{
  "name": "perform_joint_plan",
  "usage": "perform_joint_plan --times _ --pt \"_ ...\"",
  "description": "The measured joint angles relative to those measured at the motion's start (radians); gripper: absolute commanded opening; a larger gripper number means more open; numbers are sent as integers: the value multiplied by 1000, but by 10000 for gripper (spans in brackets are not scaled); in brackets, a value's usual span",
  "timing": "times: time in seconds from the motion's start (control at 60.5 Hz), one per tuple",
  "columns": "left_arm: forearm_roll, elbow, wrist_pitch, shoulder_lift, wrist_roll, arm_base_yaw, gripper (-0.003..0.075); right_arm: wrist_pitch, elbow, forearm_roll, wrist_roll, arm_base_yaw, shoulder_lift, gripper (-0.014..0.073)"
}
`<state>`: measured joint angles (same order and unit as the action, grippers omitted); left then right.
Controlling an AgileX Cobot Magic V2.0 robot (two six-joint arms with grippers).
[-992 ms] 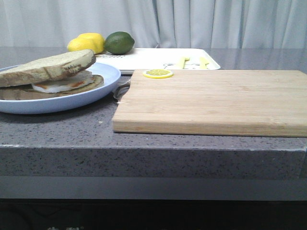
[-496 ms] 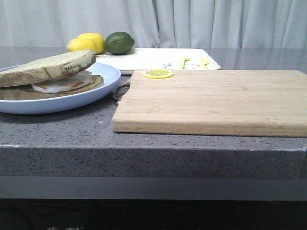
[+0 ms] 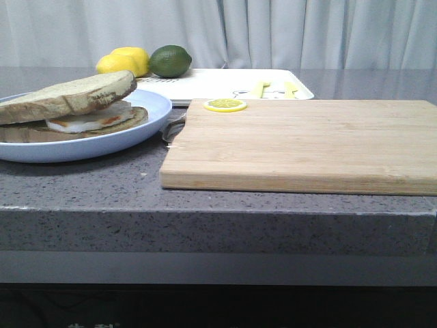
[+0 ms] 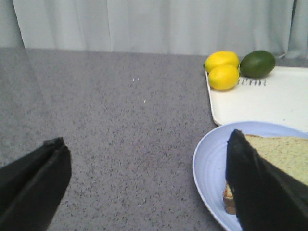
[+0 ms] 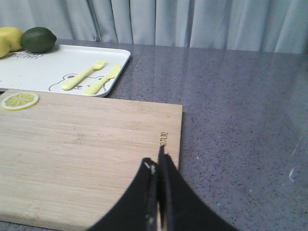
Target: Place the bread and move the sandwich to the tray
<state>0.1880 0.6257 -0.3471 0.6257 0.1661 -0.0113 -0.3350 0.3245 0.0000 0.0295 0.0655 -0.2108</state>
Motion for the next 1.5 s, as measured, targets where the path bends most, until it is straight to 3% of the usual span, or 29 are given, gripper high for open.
perform_joint_plan --times 0.198,0.446,0.893,0.992,1.091,1.256,1.504 --pt "-38 189 -182 312 -26 -34 638 1 -1 0 0 0 0 -68" --pt "-48 399 -304 662 -65 -96 638 1 -1 0 0 0 0 -68" --pt "-58 561 -378 971 -79 -96 622 1 -1 0 0 0 0 -68" --pt "-67 564 -376 990 -79 -96 529 1 -1 0 0 0 0 -68" --pt "-111 567 -370 1000 -121 -96 352 1 -1 0 0 0 0 -68" --pt "-233 574 -367 1019 -214 -96 -15 1 -1 0 0 0 0 -68" --pt "-303 580 -369 1012 -222 -74 -19 1 -1 0 0 0 0 -68"
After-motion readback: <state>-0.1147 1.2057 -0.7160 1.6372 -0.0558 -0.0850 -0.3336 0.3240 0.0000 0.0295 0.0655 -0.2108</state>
